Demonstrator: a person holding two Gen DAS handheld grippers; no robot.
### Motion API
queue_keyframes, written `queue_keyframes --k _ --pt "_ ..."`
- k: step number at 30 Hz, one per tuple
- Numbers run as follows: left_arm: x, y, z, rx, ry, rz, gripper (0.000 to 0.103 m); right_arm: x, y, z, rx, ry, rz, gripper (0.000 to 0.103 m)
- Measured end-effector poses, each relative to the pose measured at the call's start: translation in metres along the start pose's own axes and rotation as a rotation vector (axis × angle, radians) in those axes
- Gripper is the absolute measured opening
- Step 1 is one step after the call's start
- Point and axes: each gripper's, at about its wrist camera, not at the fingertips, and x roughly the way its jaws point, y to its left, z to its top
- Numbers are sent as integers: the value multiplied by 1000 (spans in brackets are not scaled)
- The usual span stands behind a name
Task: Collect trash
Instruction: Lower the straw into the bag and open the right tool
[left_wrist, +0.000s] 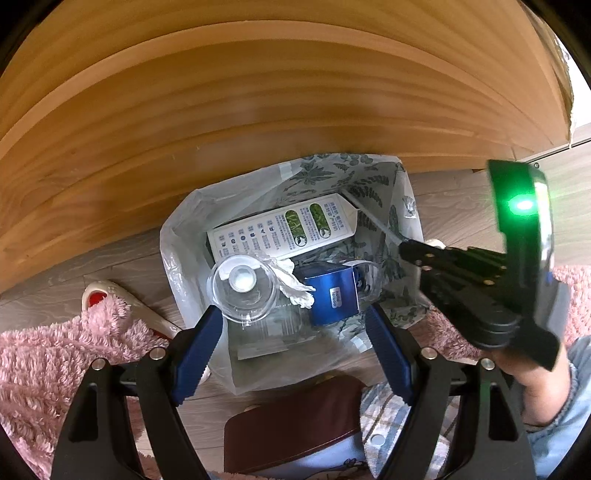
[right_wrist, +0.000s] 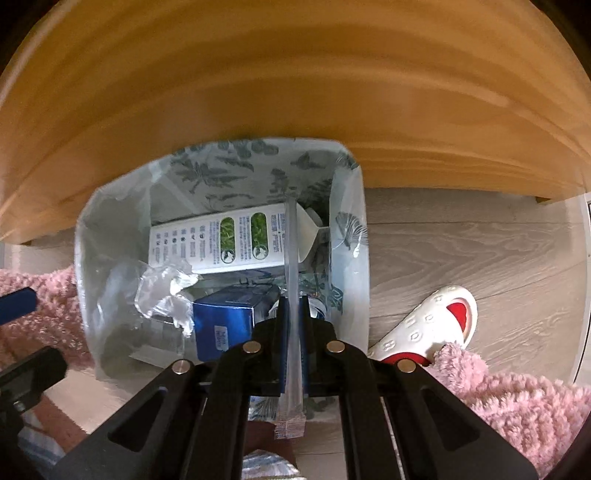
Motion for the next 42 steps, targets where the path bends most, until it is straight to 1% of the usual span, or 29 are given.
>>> queue_keyframes --k 3,6,12,17,22,27,32,38,42 --pt "1 1 0 -4 4 3 77 10 3 0 -11 11 -20 6" --pt "3 2 0 -13 8 7 77 16 4 2 -17 5 -43 6" --pt "6 5 -2 -26 17 19 77 30 6 -1 -31 21 -43 6" --pt "11 13 -2 -60 37 26 77 31 1 -3 -21 33 -35 6" --pt "19 22 1 -93 59 55 77 33 -2 -3 -21 46 -30 6" --pt "38 30 4 -126 106 119 77 36 -3 -4 -19 55 -30 6" --pt "48 37 2 -157 152 117 77 37 -3 -4 -22 63 -24 6" --pt "50 41 0 -166 165 159 77 37 -4 -5 -11 65 -17 6" --pt "50 41 -1 -160 161 165 77 37 -4 -5 -10 68 -18 6"
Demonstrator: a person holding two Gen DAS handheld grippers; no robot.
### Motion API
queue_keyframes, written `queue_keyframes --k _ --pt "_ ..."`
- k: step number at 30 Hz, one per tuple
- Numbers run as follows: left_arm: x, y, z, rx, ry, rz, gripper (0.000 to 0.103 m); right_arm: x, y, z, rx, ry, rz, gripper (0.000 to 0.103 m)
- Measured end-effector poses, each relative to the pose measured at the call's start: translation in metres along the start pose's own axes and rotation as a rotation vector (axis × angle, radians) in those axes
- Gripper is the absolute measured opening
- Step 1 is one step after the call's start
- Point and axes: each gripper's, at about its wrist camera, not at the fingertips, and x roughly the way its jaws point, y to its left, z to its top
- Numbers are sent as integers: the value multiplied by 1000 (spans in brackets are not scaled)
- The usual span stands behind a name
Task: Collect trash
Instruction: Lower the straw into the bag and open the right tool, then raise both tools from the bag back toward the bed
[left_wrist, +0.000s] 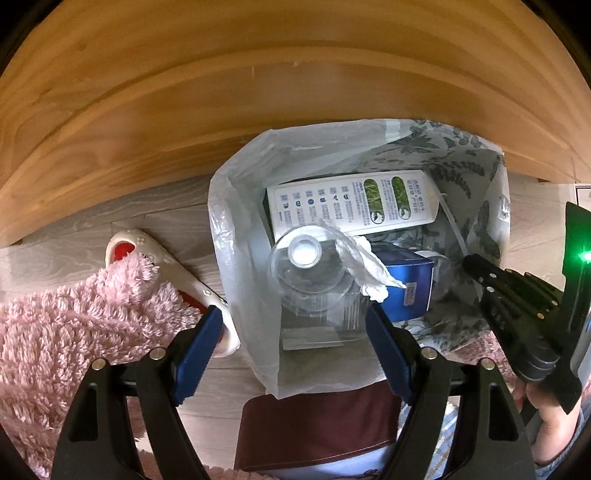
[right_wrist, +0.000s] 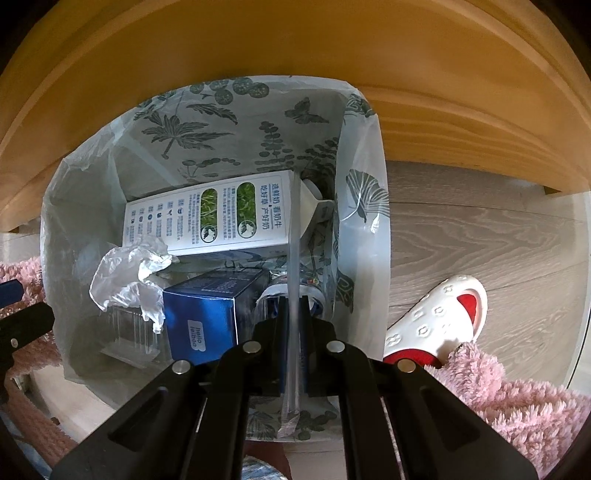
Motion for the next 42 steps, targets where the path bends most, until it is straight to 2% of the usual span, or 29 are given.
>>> queue_keyframes --k 9,10,11,13,15,18,19,20,24,31,42 --pt "1 -1 -1 8 4 -8 77 -2 0 -2 25 25 19 8" --pt "2 -1 -1 6 4 -9 77 -5 -1 -2 34 20 28 20" --pt "2 -1 -1 4 4 -14 77 -7 -2 -2 41 15 32 40" --pt "2 -1 0 4 3 -18 77 -13 -2 -2 47 1 63 51" --pt "2 -2 -1 6 2 -16 77 -17 2 -2 34 -15 59 54" --pt "2 -1 -1 2 1 -17 77 -25 6 -4 15 -36 63 66" --pt "2 -1 -1 -1 0 -16 77 -28 7 -4 8 -48 50 75" --pt "1 0 -1 -2 -1 -16 77 -31 7 -4 0 -62 36 80" --pt "-1 0 -1 -7 -4 -22 77 -46 4 -6 -6 -114 28 85" --pt "-2 0 -1 -12 -8 -26 77 -55 -3 -9 7 -150 19 94" --pt "-2 0 -1 -10 -10 -26 77 -58 -4 -9 14 -149 17 94"
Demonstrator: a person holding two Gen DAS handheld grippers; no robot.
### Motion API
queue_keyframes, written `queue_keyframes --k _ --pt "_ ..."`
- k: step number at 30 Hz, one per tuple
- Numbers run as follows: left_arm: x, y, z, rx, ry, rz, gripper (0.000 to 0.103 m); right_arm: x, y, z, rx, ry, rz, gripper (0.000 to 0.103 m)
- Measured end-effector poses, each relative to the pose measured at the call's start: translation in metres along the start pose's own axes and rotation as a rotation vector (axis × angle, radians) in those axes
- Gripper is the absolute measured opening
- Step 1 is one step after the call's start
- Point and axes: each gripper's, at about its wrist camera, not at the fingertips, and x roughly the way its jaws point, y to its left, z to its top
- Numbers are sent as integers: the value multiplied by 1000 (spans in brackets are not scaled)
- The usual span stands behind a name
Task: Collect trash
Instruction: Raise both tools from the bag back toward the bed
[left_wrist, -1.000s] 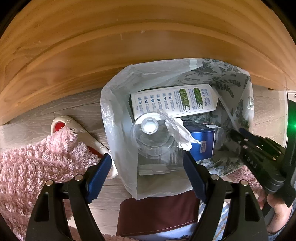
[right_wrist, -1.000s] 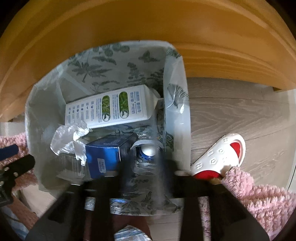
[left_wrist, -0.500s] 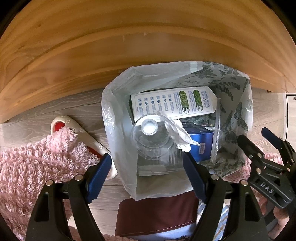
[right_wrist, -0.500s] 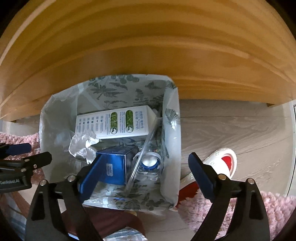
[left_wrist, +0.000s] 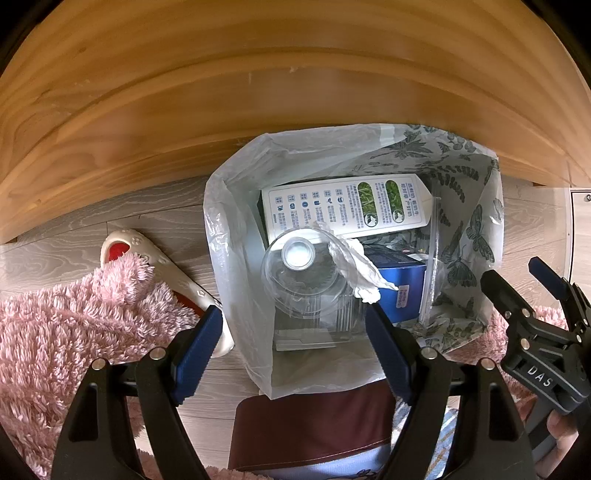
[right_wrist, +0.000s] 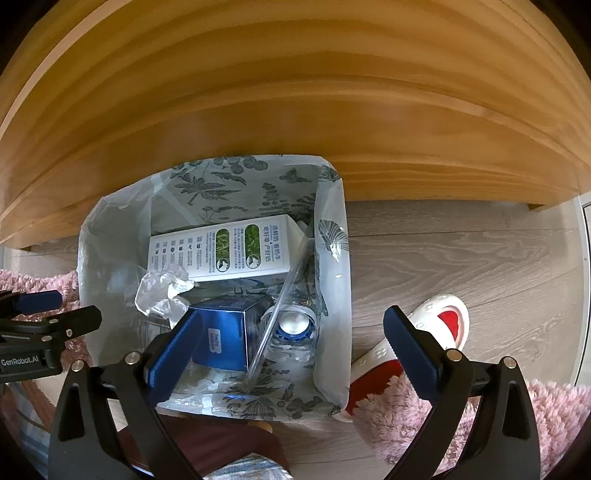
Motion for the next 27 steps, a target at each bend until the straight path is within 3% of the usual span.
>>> queue_keyframes --k 10,13,18,21,27 --pt "-9 -3 -1 14 -47 -50 77 -3 -2 1 12 -13 6 94" --pt "-15 -6 -4 30 -74 -59 90 -9 -5 -1 22 -25 18 94" --pt "-31 -13 -7 65 -142 -79 90 -24 -12 -4 45 -65 43 94" --pt "-42 -16 -10 86 -183 -110 96 -34 -13 -6 45 -95 51 94" --pt "-71 -14 -14 86 -310 -122 96 -56 -13 -10 30 -187 67 94"
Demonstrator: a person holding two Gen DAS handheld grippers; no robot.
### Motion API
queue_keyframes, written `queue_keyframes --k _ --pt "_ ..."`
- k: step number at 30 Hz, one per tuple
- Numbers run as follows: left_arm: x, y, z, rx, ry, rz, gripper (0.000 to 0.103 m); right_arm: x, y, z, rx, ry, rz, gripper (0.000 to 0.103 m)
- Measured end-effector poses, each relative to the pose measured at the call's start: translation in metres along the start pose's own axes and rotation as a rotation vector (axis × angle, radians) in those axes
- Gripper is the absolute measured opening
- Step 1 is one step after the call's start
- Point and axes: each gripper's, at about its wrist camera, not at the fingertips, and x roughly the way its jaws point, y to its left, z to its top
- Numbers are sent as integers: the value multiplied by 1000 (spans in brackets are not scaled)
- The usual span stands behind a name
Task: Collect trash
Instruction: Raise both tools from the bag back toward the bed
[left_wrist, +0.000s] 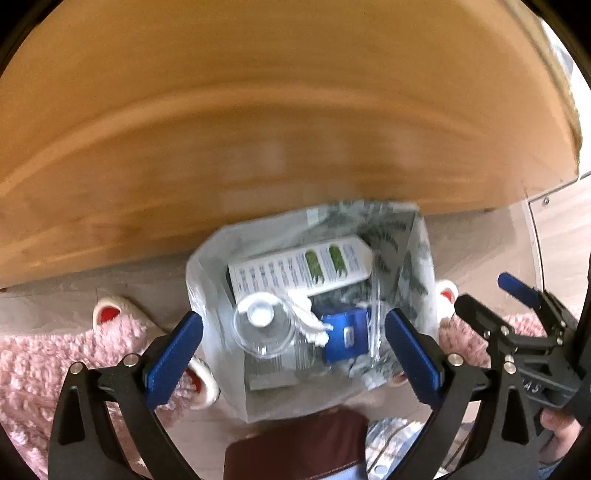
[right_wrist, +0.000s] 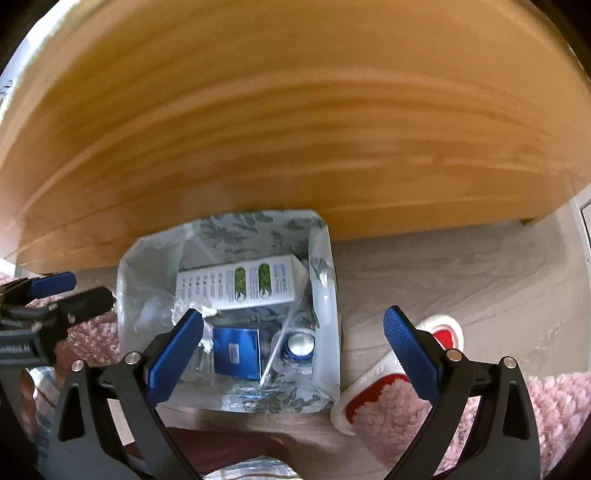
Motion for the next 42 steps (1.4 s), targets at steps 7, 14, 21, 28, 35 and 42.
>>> queue_keyframes --k 7,14,21,28,35,42 --pt "-44 -2 3 15 -196 -20 96 -30 0 4 -15 -131 11 94" --pt "-86 -17 -1 80 -389 -46 96 -61 1 6 -31 -273 27 94" --pt "-126 -31 -8 159 -572 -47 96 -81 1 9 -34 -372 29 94" --pt "-154 -36 -11 196 -669 -40 96 -105 0 13 -33 -467 48 94" --pt "-180 -43 -9 256 -727 -47 96 -130 7 19 -64 -560 55 94" --pt "-208 -43 2 253 -794 -59 96 -154 7 31 -80 -643 33 94"
